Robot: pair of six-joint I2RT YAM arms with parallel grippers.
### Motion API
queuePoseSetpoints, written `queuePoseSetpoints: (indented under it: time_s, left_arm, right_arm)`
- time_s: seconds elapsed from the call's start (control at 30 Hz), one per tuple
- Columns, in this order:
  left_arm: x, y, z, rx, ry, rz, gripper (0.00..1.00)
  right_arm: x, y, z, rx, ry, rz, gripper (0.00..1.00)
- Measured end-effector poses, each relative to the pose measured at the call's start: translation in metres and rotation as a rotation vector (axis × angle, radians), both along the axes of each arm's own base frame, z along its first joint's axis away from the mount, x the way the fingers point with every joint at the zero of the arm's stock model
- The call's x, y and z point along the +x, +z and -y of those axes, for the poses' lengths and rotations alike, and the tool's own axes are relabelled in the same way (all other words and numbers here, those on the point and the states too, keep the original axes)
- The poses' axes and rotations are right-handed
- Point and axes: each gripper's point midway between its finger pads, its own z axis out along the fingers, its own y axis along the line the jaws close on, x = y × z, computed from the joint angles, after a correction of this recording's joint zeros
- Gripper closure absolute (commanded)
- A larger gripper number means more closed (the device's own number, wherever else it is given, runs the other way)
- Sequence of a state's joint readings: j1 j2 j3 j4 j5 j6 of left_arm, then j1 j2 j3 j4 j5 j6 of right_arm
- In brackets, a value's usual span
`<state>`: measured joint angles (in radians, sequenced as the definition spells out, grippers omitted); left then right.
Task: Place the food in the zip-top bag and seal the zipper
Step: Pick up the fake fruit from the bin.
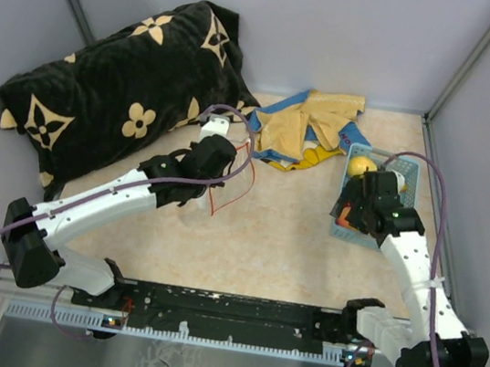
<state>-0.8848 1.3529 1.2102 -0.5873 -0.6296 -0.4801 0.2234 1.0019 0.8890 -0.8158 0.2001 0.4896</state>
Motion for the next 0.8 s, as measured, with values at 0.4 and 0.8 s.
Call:
queuePoseSetpoints:
  time_s: [0.4,0.8]
  left_arm:
    - [-0.001,-0.001,0.003,0.000,-0.023,-0.007,1.00]
    - [-0.002,-0.001,0.004,-0.005,-0.031,-0.013,1.00]
  right_arm:
    - [0.014,-0.043,0.026,0.003,-0.094,-0.067,0.10]
    - [0.027,-0.070,0.028,0.007,-0.088,-0.088,0.08]
